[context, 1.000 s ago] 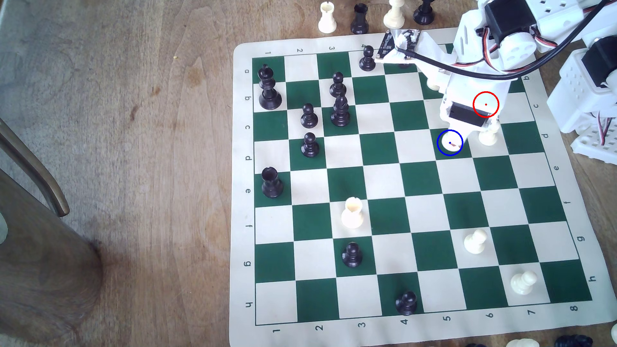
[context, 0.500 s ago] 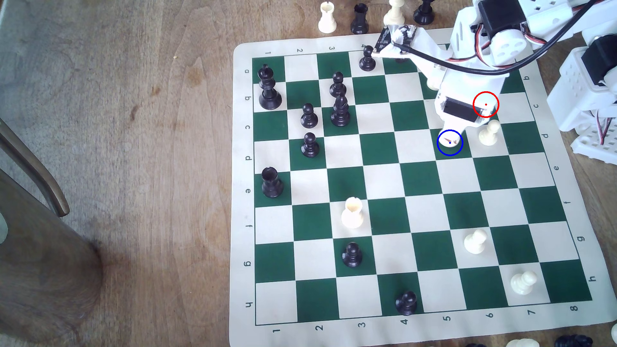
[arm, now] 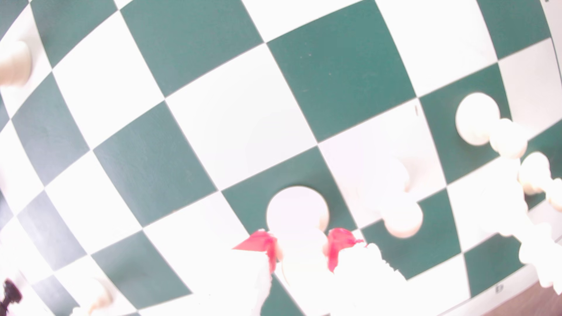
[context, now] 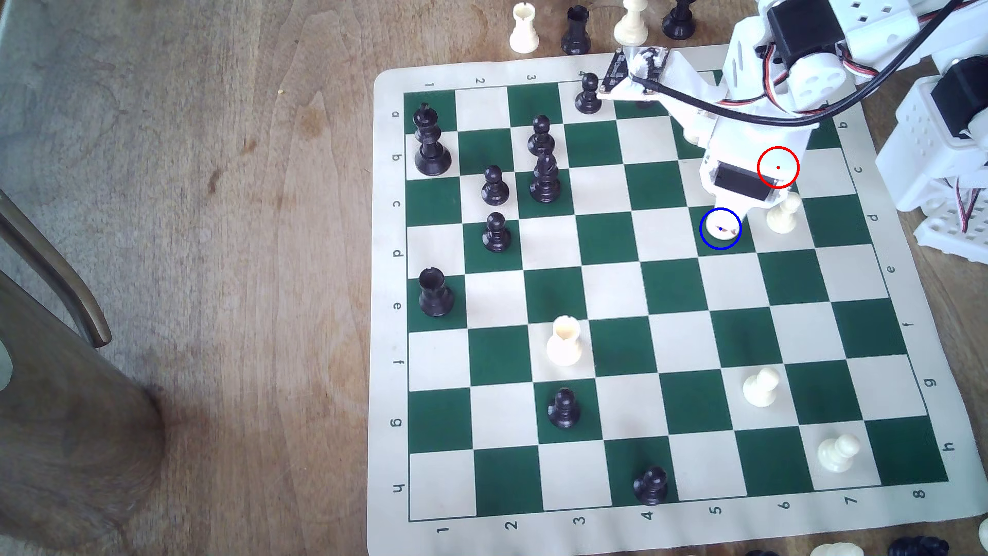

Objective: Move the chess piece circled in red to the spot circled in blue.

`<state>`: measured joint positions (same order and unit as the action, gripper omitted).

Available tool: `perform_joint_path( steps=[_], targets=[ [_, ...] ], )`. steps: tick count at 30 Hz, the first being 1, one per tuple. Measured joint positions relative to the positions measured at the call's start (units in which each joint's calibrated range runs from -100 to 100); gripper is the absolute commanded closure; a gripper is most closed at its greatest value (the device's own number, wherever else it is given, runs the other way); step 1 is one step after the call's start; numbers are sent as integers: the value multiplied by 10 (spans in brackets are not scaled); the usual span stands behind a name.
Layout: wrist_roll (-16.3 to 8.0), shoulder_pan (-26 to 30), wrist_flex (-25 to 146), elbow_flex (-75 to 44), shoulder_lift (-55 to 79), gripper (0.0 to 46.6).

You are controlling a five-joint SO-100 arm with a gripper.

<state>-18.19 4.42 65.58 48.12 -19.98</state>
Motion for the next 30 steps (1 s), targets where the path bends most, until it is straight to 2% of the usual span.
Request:
perform_joint_path(
  steps=[9,12,14,30],
  targets=[
    [0,5,-7,5,0,392],
    [0,5,-7,5,0,311],
    [0,5,-7,5,0,286],
    [0,-4,37,5,-48,297]
  ],
)
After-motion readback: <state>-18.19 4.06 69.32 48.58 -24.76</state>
